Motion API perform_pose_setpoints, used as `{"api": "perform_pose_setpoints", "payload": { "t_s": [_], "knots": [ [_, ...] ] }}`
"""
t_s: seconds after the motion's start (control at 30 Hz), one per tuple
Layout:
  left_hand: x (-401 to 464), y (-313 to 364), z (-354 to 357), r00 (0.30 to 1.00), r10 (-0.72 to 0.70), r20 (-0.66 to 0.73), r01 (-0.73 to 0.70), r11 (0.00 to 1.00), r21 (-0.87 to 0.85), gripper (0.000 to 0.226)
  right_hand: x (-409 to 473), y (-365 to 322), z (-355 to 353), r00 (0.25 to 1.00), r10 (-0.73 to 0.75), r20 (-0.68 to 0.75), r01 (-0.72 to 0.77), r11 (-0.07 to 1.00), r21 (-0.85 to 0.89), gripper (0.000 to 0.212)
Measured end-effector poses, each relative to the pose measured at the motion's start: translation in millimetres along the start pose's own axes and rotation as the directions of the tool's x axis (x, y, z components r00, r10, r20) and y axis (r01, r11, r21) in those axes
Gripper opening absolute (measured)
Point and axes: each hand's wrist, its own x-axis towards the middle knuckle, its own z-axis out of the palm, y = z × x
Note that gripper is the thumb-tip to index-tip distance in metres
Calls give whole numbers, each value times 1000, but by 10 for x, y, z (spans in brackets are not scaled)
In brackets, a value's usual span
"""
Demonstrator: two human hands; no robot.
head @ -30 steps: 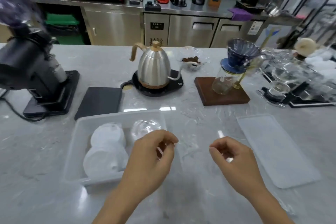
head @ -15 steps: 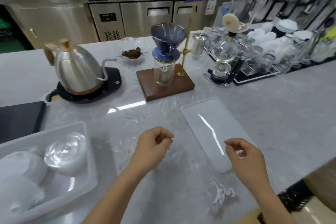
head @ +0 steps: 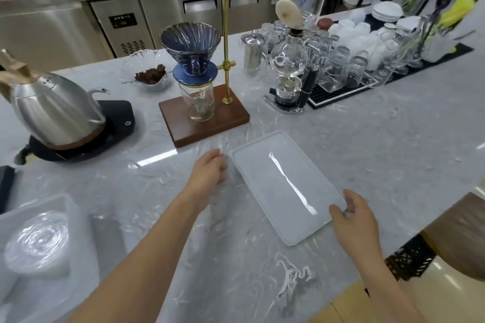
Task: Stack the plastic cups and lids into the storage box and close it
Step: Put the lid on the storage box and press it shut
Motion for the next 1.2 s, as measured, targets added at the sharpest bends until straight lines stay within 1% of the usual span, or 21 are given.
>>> {"api": "perform_pose_setpoints", "payload": {
  "t_s": [0.03, 0.07, 0.1, 0.13, 0.17, 0.2, 0.27, 0.3, 0.37, 0.43, 0.53, 0.63, 0.7, 0.8, 0.87, 0.93, 1.0, 1.07, 1.1, 1.17, 1.2],
  "knots": [
    [16, 36, 15, 999, -24, 42, 25, 1000, -6, 36, -4, 20, 11, 1000, 7, 1, -7, 1000, 20, 54],
    [24, 75, 34, 997, -46, 68, 45, 999, 19, 30, -5, 33, 19, 1000, 9, 3, -9, 999, 36, 53],
    [26, 106, 51, 995, -63, 81, 59, 997, 55, 15, -8, 39, 25, 1000, 7, 8, -7, 998, 55, 52],
    [10, 143, 69, 993, -74, 88, 66, 994, 91, 12, -7, 37, 27, 1000, 6, 9, -7, 997, 81, 51],
    [22, 152, 78, 993, -80, 86, 70, 991, 118, 21, -1, 35, 23, 1000, 11, 6, -12, 993, 121, 49],
    [37, 151, 82, 993, -76, 88, 64, 990, 122, 24, 6, 36, 14, 1000, 20, 3, -21, 985, 174, 47],
    [21, 153, 66, 995, -59, 83, 50, 993, 111, 18, 13, 36, -13, 998, 57, 2, -55, 948, 313, 42],
    [9, 141, 44, 996, -44, 76, 37, 996, 82, 14, 14, 32, -28, 996, 84, 5, -79, 917, 390, 39],
    [-21, 112, -25, 999, -9, 35, 10, 1000, -25, 28, 11, 15, -63, 993, 120, 18, -112, 855, 506, 36],
    [-96, 117, -135, 1000, 17, -5, -17, 992, -123, 37, -9, -19, -65, 993, 114, 15, -103, 830, 548, 35],
    [-241, 171, -298, 999, 23, -37, -31, 977, -211, 34, -15, -97, -56, 994, 108, -8, -80, 782, 618, 35],
    [-394, 187, -503, 996, 52, -75, -68, 967, -244, 27, -34, -231, -8, 997, 80, 10, -66, 731, 679, 33],
    [-492, 183, -657, 989, 89, -119, -120, 953, -279, 22, -58, -351, 42, 997, 60, 55, -81, 677, 731, 31],
    [-623, 145, -916, 970, 132, -204, -199, 912, -359, 16, -135, -549, 151, 985, 17, 173, -155, 532, 832, 24],
    [-705, 122, -1062, 957, 157, -246, -243, 894, -377, 9, -195, -656, 221, 966, -51, 253, -199, 475, 857, 20],
    [-793, 108, -1204, 943, 192, -272, -288, 880, -377, 4, -262, -749, 282, 942, -137, 307, -206, 485, 850, 21],
    [-906, 115, -1380, 926, 228, -300, -334, 866, -372, 3, -340, -857, 352, 924, -184, 336, -192, 537, 821, 22],
    [-1029, 156, -1559, 903, 276, -329, -386, 857, -341, 5, -401, -973, 387, 917, -218, 335, -153, 584, 797, 23],
    [-1098, 187, -1659, 885, 313, -345, -422, 852, -309, 5, -442, -1050, 403, 912, -243, 331, -133, 590, 797, 24],
    [-1259, 276, -1867, 838, 396, -376, -500, 833, -237, 8, -540, -1226, 449, 898, -298, 324, -100, 580, 809, 33],
    [-1339, 313, -1972, 814, 424, -396, -535, 813, -229, 10, -599, -1318, 481, 888, -328, 322, -85, 571, 816, 33]
  ]
}}
